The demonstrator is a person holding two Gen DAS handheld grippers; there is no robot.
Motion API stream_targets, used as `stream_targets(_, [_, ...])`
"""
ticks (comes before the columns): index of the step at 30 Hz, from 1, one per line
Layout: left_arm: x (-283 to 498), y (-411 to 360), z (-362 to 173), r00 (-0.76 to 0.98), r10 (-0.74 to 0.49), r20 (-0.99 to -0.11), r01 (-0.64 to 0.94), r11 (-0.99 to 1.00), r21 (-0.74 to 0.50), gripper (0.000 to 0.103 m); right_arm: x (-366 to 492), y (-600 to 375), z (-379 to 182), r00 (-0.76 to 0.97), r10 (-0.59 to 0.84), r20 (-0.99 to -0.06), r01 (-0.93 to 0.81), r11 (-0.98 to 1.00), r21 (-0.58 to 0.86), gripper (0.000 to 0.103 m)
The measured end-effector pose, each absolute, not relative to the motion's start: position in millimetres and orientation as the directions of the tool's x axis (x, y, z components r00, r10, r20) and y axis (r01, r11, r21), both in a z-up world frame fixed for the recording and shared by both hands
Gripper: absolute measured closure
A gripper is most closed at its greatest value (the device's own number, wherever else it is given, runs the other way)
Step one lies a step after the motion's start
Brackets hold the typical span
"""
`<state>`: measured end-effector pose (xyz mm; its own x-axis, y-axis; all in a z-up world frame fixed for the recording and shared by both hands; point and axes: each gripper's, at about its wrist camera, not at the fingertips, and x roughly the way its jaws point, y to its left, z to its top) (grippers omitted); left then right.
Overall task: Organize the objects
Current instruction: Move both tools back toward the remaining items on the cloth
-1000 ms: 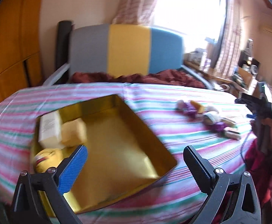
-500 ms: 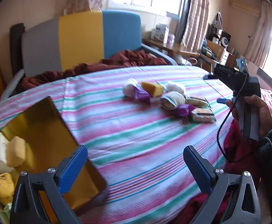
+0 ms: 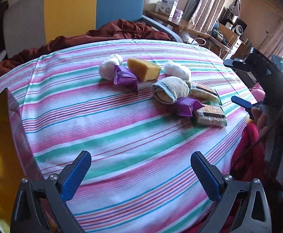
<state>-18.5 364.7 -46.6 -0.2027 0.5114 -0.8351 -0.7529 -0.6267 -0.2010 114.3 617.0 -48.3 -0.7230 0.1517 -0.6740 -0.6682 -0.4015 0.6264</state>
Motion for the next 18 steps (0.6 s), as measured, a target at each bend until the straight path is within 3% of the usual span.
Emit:
stream_targets(7, [-27, 394, -54, -0.175, 0.502, -0.847, -0.765, -0.610, -0.204, 0.000, 113, 618, -53, -0.729, 0.116, -0.675, -0.657, -0.398, 0.640, 0.000])
stream_targets(18, [-10, 460, -38, -0.085, 0.616, -0.783, -0.875, -0.422, -0.237, 0.000, 120, 621, -52, -0.748, 0.120, -0.653, -0.644, -0.370, 0.670, 0.000])
